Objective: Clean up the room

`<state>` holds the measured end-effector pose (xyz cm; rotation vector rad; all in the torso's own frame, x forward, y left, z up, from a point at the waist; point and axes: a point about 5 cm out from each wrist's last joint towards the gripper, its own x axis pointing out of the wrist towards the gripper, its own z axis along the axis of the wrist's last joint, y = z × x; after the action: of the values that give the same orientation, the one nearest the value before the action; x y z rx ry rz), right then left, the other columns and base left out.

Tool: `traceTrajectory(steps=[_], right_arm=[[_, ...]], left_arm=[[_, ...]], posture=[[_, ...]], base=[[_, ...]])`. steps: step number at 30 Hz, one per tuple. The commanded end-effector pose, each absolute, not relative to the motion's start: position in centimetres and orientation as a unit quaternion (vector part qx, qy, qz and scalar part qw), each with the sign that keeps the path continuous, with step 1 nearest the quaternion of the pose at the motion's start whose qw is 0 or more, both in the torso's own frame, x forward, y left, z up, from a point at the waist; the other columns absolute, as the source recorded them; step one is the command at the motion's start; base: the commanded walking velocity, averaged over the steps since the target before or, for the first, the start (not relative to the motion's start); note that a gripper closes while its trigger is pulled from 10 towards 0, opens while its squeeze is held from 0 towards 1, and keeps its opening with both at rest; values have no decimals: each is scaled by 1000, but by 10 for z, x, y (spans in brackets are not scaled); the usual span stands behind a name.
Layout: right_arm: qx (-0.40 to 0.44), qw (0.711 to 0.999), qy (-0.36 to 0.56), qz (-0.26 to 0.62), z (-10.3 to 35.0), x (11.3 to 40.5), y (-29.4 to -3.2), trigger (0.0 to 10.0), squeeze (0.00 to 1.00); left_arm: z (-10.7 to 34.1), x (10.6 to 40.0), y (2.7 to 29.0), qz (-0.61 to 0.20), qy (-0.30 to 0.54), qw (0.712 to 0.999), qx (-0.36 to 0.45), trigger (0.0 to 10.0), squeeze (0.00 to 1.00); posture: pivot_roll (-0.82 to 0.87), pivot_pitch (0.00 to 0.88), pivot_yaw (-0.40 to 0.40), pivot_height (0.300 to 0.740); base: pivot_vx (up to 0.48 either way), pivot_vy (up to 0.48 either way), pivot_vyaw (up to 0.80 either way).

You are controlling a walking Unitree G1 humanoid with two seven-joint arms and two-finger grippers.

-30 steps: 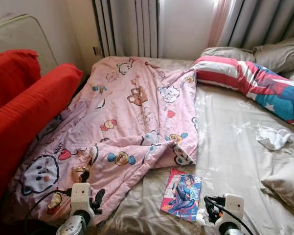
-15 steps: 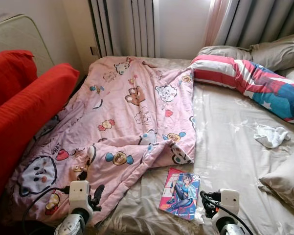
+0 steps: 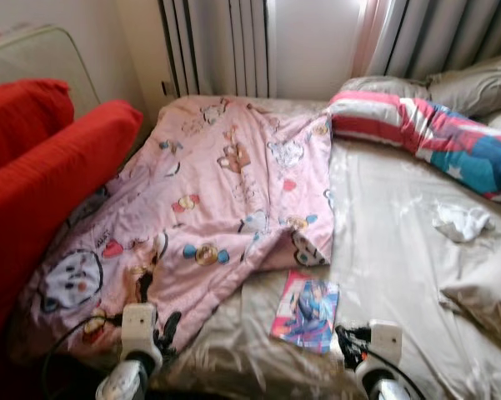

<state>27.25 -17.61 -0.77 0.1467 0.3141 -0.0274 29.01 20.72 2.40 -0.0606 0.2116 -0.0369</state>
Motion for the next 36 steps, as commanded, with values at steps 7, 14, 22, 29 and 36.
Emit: traceTrajectory(steps=[7,14,22,29,36], right_arm=[[76,983,168,-22,-11,270,-178,10000,0],[78,981,176,-20,-12,270,-176,10000,0],[85,982,171,-9,-12,271,-170,10000,0],[82,981,174,-10,-11,271,-170,10000,0],[84,979,187,-7,-14,271,-168,10000,0]], left_arm=[[19,286,208,-17,121,992,-34,10000,0],[19,286,207,-19,121,992,-34,10000,0],[20,287,206,-19,120,992,-36,10000,0],[20,287,206,-21,119,992,-36,10000,0],[21,287,205,-23,119,992,-36,10000,0]], posture=[[3,199,28,657],[6,204,26,657],[6,207,26,642],[9,209,28,642],[10,210,28,632]], base=[[0,0,0],[0,0,0],[0,0,0],[0,0,0],[0,0,0]])
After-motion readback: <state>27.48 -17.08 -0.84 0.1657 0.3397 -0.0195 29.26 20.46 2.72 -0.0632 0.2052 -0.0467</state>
